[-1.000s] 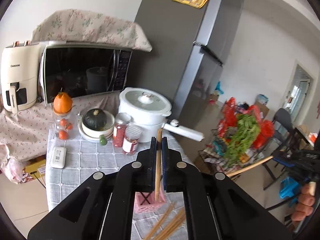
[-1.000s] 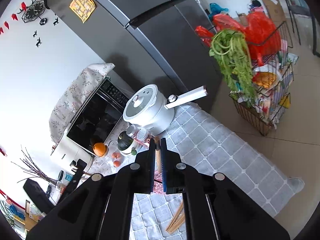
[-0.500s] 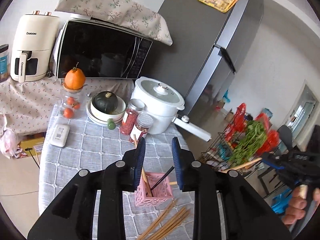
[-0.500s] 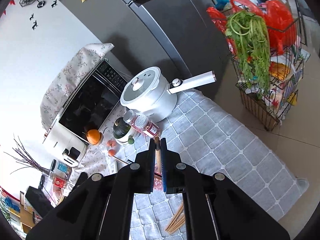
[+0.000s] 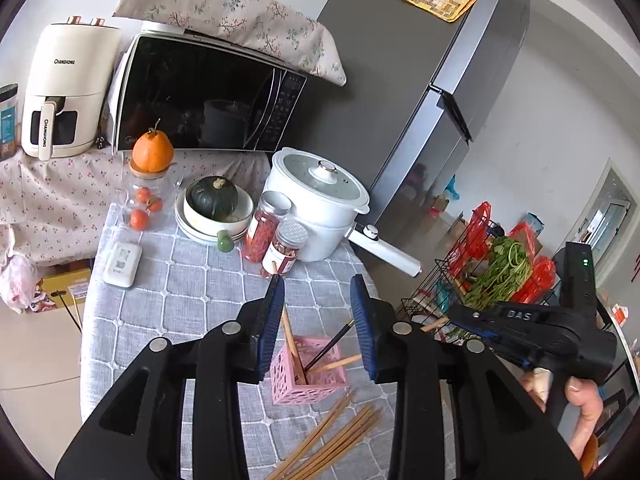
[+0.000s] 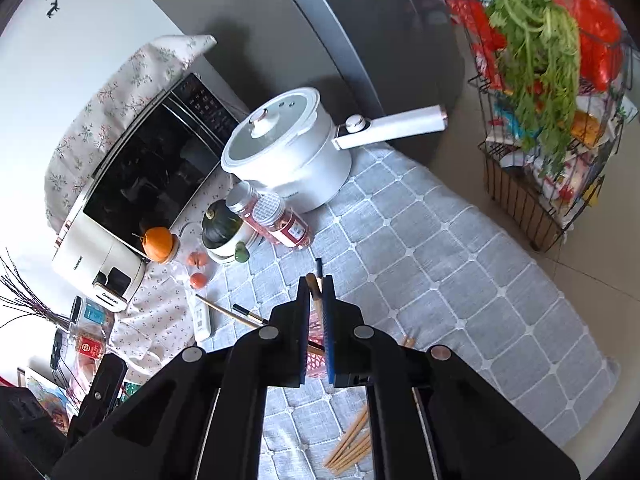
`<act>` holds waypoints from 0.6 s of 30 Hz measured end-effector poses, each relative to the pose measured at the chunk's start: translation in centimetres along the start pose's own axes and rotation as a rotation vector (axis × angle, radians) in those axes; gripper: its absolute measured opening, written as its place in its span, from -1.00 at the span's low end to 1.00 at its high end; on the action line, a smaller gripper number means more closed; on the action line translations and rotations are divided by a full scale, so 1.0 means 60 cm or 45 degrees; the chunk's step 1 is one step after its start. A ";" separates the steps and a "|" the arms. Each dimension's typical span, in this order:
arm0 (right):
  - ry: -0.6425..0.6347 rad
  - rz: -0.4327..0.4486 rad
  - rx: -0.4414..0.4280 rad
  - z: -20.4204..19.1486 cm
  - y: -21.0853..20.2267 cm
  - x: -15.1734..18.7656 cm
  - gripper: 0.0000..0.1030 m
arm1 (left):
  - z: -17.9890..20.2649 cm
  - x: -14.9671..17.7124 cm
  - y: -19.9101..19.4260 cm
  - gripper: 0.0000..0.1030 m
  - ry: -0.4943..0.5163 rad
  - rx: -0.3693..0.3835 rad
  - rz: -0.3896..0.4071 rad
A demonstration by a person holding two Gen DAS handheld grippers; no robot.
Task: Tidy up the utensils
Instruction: 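Lower both chopsticks upright into the pink basket and open both grippers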
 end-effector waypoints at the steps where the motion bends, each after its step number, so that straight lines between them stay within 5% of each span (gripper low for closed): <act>1: 0.012 -0.016 -0.008 0.001 0.008 0.001 -0.82 | -0.001 0.001 0.001 -0.28 -0.001 -0.004 -0.001; 4: 0.019 -0.015 0.014 0.006 0.016 0.003 -0.72 | 0.000 0.006 0.003 -0.15 0.009 -0.012 -0.009; 6: 0.021 0.010 0.033 0.013 0.011 0.005 -0.24 | 0.002 0.008 0.004 -0.15 0.019 -0.012 -0.014; 13: 0.032 0.121 0.096 0.041 -0.028 0.012 0.11 | 0.016 0.022 0.008 -0.04 0.062 -0.016 -0.030; 18: 0.045 0.210 0.197 0.066 -0.057 0.044 0.59 | 0.029 0.045 0.011 0.33 0.111 -0.038 -0.046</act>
Point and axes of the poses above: each gripper's, at about its wrist camera, not at the fingertips, and y roughly the way its jaws point, z to its right, x to its underside, the point moved 3 cm from there along y, roughly the way its jaws point, and after that the axes turned 11 degrees about -y, right-handed, at the moved point
